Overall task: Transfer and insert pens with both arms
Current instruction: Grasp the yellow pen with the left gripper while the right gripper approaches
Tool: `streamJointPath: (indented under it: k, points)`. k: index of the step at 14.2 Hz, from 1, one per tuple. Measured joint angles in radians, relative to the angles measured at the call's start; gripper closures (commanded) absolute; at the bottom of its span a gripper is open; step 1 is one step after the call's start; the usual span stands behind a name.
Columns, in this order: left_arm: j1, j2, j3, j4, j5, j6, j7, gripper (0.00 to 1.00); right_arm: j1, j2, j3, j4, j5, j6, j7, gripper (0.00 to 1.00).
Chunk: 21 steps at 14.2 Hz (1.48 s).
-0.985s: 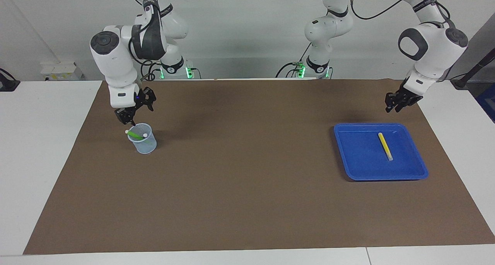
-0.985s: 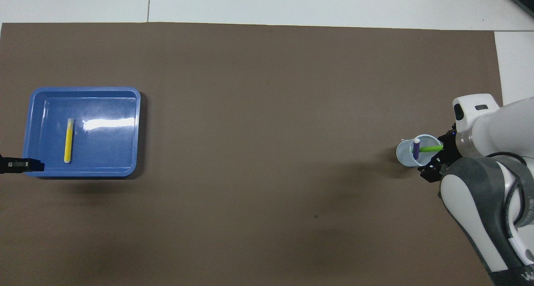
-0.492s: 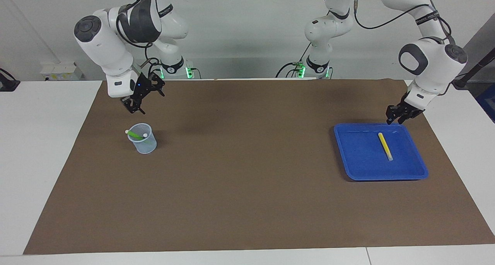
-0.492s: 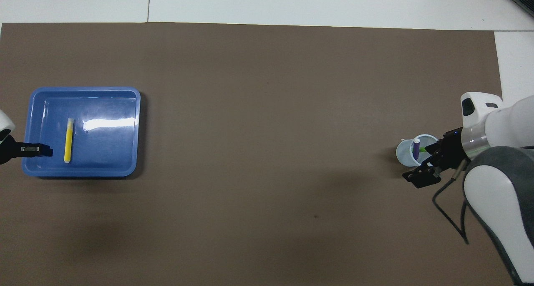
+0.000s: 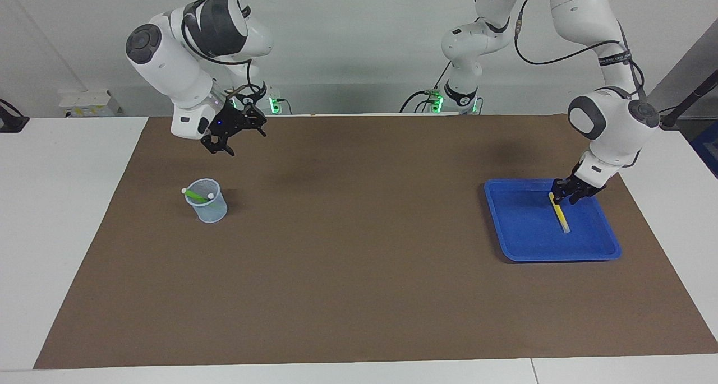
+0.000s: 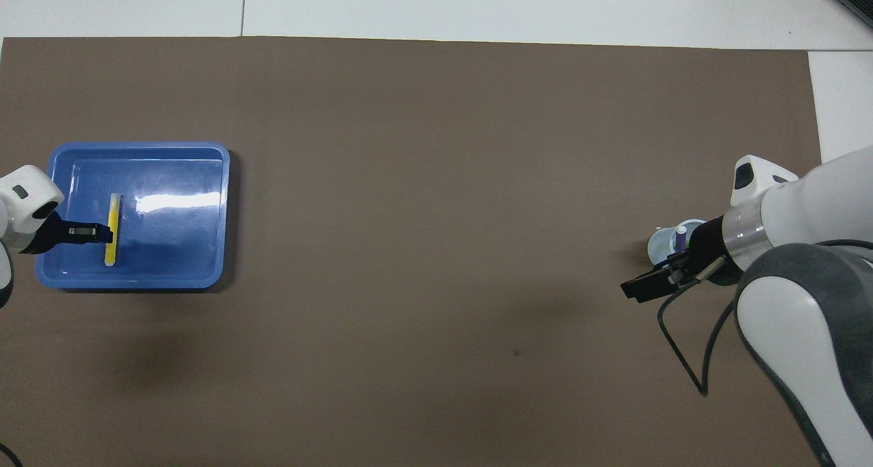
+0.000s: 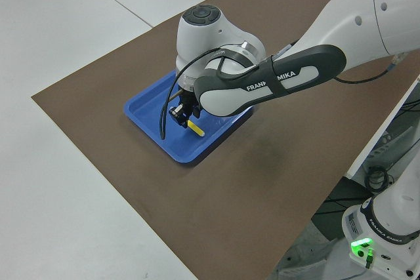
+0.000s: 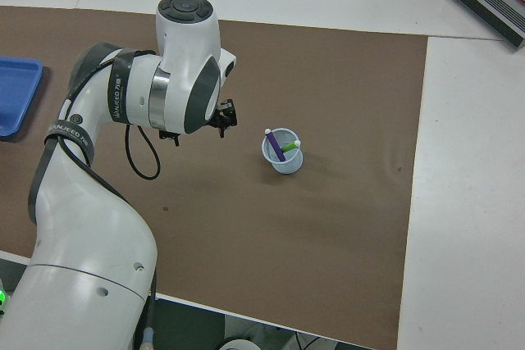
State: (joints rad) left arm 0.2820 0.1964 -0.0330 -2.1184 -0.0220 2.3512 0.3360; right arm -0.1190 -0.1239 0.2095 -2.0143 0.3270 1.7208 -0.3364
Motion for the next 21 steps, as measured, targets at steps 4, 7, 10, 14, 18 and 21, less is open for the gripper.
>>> streamJointPath:
  k: [4,7,10,14,18,21]
  points:
    - [-0.003,0.038,-0.001,0.032,0.0,0.02,0.0,0.51,0.075,-0.001,0.001,0.001,0.086,0.0,0.299,0.0]
    - [-0.003,0.062,-0.001,0.034,0.0,0.051,0.0,0.51,0.14,-0.009,0.002,0.003,0.134,0.0,0.523,0.0]
    - [-0.003,0.083,-0.001,0.034,0.0,0.079,0.0,0.96,0.196,-0.013,0.004,0.004,0.191,0.027,0.716,0.0]
    - [-0.013,0.081,-0.004,0.036,0.0,0.082,0.0,1.0,0.262,-0.013,0.004,0.004,0.218,0.141,0.941,0.0]
    - [-0.017,0.081,-0.003,0.037,0.0,0.083,0.0,1.0,0.328,-0.012,0.005,-0.006,0.224,0.262,1.037,0.0]
    - [-0.018,0.082,-0.004,0.045,0.0,0.057,0.0,1.0,0.335,-0.012,0.004,-0.012,0.251,0.297,1.101,0.0]
